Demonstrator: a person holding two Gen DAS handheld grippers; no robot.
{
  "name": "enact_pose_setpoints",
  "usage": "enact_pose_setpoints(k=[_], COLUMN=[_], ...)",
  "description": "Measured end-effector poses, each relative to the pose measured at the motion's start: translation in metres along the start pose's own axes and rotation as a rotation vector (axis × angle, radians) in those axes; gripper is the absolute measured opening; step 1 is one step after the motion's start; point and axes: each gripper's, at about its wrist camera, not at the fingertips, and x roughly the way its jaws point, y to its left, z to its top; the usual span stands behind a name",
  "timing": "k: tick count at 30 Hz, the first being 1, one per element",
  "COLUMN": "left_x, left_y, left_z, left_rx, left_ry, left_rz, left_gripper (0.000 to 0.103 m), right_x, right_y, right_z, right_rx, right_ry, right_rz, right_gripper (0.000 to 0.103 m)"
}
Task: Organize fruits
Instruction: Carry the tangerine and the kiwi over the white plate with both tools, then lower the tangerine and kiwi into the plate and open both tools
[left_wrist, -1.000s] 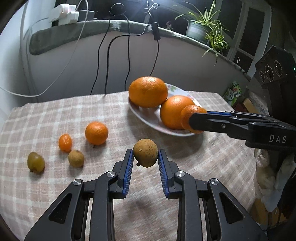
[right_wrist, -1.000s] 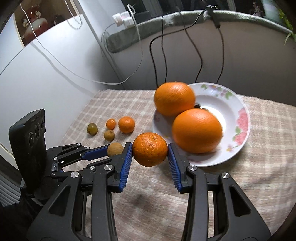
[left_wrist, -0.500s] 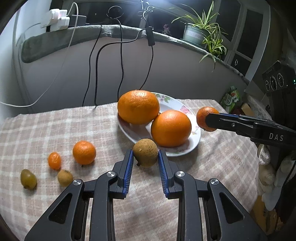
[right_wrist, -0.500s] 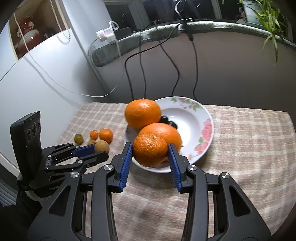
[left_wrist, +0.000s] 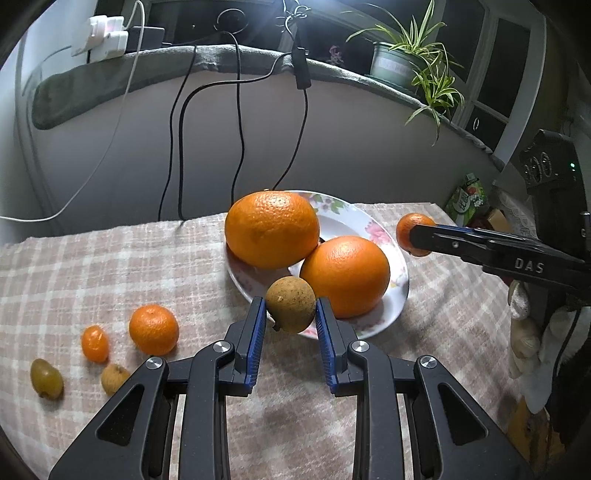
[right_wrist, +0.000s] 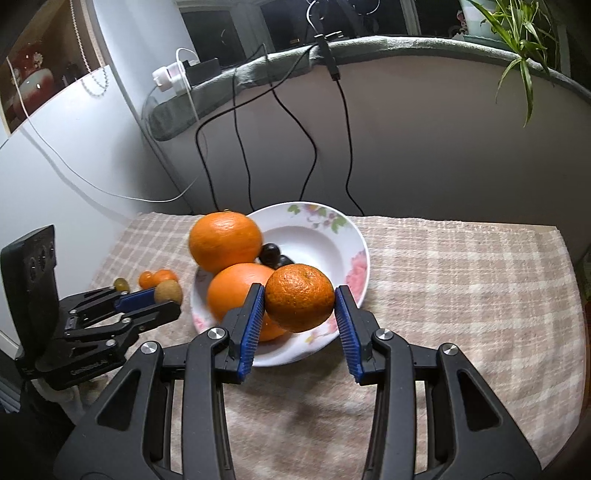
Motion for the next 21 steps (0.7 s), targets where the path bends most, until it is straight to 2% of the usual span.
enact_pose_setpoints(k=[21], left_x=[0.013], left_y=[-0.009], left_z=[0.008], left_rx=[0.035], left_ry=[0.011], left_rz=[0.037], left_gripper=[0.026], right_x=[0.032], right_y=[-0.013], right_z=[0.015], right_rx=[-0.020], right_ry=[0.038], right_rz=[-0.019], right_gripper=[0.041])
